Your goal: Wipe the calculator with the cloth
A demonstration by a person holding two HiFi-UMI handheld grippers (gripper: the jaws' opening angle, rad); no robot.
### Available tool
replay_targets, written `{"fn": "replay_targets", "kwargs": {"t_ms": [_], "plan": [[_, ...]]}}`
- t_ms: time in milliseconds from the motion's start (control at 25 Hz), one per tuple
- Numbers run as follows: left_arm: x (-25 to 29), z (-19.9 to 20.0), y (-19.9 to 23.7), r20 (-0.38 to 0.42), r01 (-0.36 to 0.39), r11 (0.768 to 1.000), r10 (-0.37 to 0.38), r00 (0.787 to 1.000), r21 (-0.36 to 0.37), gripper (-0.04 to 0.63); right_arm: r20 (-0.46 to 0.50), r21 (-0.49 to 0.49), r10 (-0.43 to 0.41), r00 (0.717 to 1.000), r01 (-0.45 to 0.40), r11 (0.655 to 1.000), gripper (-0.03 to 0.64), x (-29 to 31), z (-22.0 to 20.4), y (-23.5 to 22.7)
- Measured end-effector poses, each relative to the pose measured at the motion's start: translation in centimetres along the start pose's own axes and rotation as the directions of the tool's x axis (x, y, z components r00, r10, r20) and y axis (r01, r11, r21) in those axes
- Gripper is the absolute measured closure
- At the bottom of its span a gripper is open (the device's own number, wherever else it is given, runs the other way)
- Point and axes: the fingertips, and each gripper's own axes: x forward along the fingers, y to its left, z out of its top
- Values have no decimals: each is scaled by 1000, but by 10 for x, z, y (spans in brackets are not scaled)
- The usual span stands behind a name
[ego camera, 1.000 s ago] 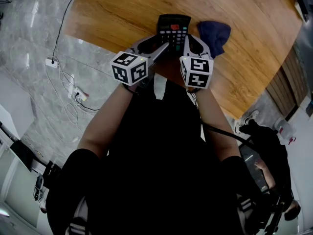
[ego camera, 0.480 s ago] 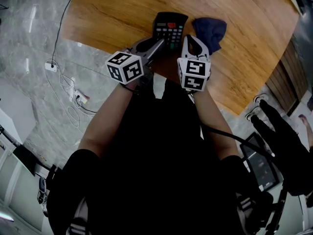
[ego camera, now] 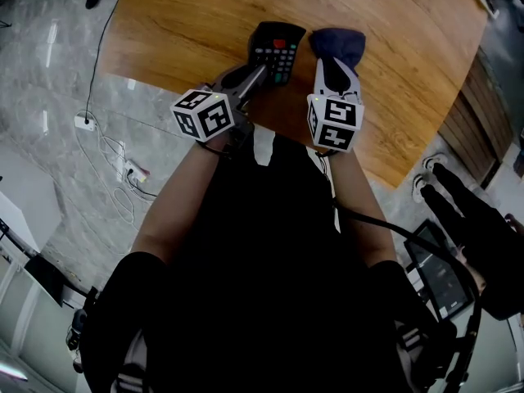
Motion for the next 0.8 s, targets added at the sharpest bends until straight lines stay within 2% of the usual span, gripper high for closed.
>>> {"fn": "replay_targets", "kwargs": {"t_ms": [80, 160, 200, 400, 640, 800], "plan": [[0, 0, -1, 3, -2, 1000, 2, 1000, -4, 523, -10, 9, -10, 1000, 10, 1000, 590, -2, -2, -11], [0, -1, 0, 4, -3, 1000, 3, 1000, -11, 523, -48, 24, -3, 999, 4, 1000, 503, 1, -12, -19], [0, -1, 0, 4, -3, 1000, 3, 1000, -13, 523, -75, 32, -2, 997, 5, 999, 488, 3, -18, -23], [-1, 1, -4, 8, -6, 1000, 6, 1000, -25, 523, -169, -4, -46, 984, 46, 999, 486, 16, -36, -38], [-6, 2, -4, 25, -11, 999, 12, 1000, -44, 523, -181, -99, -101, 978, 84, 991, 496, 20, -36, -36], [-5, 6, -6, 41, -3, 998, 5, 999, -57, 523, -160, -59, -87, 983, 78, 995, 553, 16, -32, -41]]}}
